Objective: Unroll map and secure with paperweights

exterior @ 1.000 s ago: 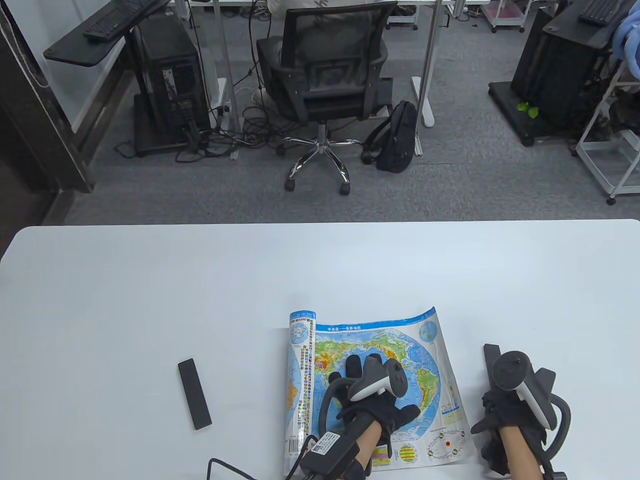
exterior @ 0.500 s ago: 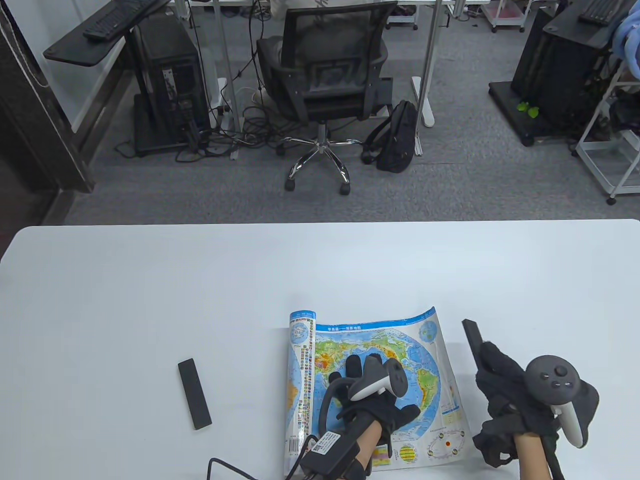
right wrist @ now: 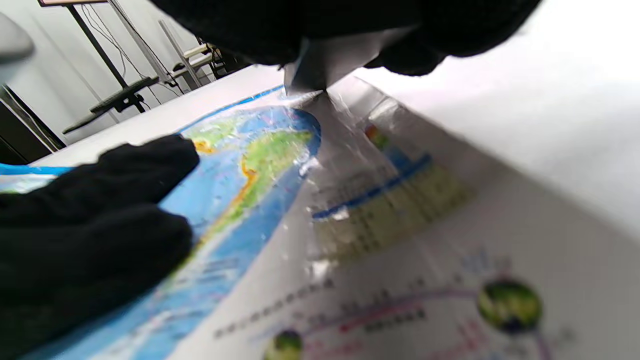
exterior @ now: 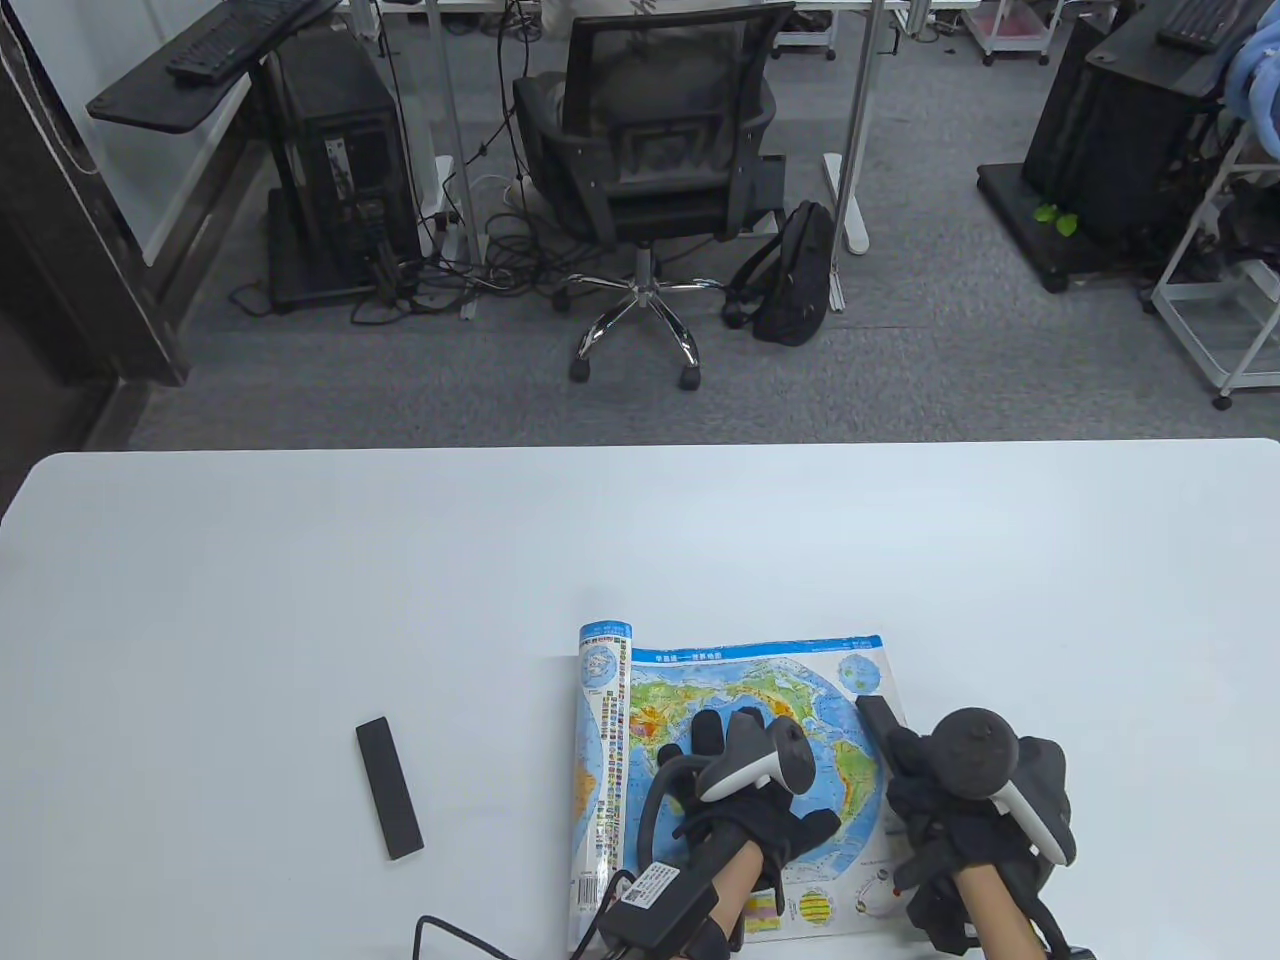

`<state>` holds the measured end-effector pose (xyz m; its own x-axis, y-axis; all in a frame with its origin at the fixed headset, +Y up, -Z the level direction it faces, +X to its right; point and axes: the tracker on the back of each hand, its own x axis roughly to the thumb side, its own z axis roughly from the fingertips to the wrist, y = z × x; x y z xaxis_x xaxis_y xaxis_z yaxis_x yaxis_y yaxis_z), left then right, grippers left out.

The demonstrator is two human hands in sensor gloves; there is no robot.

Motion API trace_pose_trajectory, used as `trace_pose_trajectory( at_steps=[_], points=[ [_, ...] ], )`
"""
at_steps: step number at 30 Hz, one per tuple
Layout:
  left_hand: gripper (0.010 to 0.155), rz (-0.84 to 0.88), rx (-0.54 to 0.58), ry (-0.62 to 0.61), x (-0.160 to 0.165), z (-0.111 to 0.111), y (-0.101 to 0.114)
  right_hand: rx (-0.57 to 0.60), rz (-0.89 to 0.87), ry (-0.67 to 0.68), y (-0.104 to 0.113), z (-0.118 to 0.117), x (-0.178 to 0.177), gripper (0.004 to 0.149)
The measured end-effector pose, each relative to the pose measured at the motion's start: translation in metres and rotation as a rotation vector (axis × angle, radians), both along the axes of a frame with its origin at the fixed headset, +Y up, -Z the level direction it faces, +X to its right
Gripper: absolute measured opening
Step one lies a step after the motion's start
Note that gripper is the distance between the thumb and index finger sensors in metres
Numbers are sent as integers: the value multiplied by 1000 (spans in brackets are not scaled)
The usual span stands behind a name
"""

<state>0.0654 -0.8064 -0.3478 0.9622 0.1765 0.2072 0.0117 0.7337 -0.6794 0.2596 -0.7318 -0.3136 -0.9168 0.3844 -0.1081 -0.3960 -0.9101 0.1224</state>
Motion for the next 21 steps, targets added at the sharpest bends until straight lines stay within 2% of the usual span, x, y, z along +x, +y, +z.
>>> trace_pose_trajectory(
  at_steps=[11, 21],
  points=[
    [82, 1, 2, -1, 0, 0, 0, -30, 242, 35, -18, -6, -22, 50],
    [83, 16, 12, -9, -1, 0, 0, -80, 430, 81, -23, -6, -43, 51]
  ],
)
